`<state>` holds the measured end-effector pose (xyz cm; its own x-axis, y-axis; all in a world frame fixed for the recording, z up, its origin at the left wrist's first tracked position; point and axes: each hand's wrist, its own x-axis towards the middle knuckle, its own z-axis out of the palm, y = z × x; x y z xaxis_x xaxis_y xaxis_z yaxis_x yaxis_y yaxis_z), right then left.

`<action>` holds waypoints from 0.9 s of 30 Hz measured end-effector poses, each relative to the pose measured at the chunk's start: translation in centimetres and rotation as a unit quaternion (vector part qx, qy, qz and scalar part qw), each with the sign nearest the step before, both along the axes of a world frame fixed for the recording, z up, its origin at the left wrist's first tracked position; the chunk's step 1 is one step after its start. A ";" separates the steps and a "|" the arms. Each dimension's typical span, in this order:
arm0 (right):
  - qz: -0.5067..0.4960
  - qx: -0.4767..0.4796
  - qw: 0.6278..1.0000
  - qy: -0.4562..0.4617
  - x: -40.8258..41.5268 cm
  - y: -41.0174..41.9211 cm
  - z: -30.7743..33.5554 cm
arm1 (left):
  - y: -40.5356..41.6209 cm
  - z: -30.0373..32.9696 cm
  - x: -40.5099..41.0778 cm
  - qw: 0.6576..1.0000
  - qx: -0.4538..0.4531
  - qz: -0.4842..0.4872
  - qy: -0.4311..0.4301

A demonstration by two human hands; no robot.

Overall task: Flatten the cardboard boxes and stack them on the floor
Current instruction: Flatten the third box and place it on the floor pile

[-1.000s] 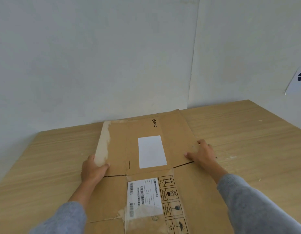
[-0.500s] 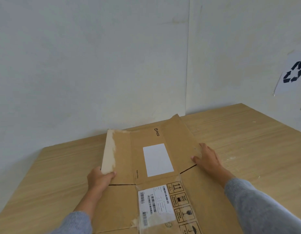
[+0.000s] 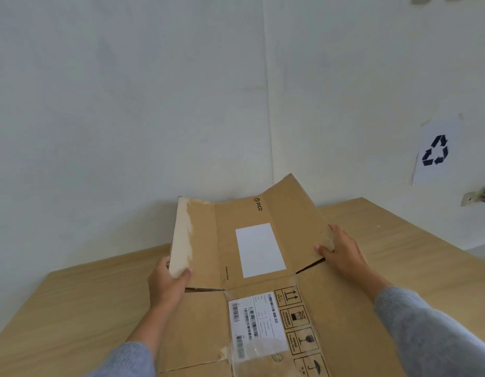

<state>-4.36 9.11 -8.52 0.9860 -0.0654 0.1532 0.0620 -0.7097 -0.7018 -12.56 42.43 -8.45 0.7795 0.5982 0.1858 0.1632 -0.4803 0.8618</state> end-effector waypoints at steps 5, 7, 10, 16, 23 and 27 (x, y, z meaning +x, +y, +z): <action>-0.013 0.011 0.999 -0.027 1.9 -9.5 3.0 | -9.4 2.4 2.8 0.999 0.018 -0.008 -0.032; -0.018 0.006 0.999 -0.042 2.7 -14.0 4.0 | -13.9 3.1 4.1 0.998 0.024 -0.004 -0.049; -0.020 -0.028 0.998 -0.045 3.7 -20.4 5.4 | -20.7 3.9 5.3 0.998 0.022 0.020 -0.058; -0.023 -0.061 0.996 -0.054 7.4 -31.6 8.1 | -32.6 5.4 8.7 0.997 0.005 0.026 -0.068; -0.039 -0.037 0.996 -0.067 12.4 -41.1 7.9 | -42.5 6.0 15.3 0.998 0.003 0.015 -0.068; -0.054 -0.045 0.995 -0.063 14.8 -46.4 7.1 | -48.5 5.6 18.4 0.998 0.002 -0.009 -0.055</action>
